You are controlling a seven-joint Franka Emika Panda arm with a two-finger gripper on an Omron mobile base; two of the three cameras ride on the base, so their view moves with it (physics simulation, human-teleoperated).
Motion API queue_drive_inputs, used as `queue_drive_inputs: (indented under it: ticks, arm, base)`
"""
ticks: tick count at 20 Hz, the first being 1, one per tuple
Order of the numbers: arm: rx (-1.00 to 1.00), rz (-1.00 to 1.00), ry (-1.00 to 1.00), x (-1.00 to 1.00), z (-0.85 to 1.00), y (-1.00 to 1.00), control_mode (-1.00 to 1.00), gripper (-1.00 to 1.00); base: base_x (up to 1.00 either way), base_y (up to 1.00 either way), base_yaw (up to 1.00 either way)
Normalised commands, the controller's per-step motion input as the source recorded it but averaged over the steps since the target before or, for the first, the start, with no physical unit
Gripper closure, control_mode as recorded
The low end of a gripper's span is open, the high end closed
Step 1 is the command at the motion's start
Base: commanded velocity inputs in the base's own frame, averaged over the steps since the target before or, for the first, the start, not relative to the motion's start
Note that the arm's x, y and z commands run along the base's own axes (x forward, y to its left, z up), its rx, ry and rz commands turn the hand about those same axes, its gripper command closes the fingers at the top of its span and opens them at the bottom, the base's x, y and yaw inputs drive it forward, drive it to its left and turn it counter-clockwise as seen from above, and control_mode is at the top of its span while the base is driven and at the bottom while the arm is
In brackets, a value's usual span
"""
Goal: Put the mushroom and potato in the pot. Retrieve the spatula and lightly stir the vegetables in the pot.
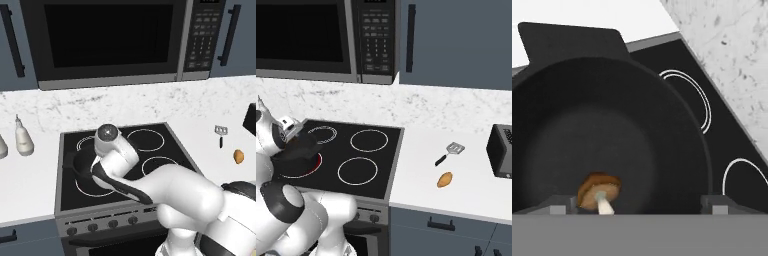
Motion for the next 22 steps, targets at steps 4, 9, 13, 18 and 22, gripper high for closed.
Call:
queue_drive_inputs:
  ticks: [4, 9, 13, 18, 22]
  arm:
    - [0.00, 0.01, -0.10, -0.36, 0.88, 0.00, -1.00, -1.00]
    - [0.02, 0.00, -0.01, -0.27, 0.78, -0.26, -1.00, -1.00]
    - [0.03, 0.00, 0.00, -0.48, 0.22, -0.71, -1.00, -1.00]
    - [0.00, 0.00, 0.00, -0.63, -0.02, -0.87, -1.00, -1.00]
    - [0.00, 0.00, 0.00, -0.64, 0.00, -0.93, -1.00, -1.00]
  base:
    - [0.00, 0.00, 0.00]
    - [0.00, 0.00, 0.00]
    - [0.00, 0.00, 0.00]
    - [0.00, 0.00, 0.00]
    - [0.00, 0.00, 0.00]
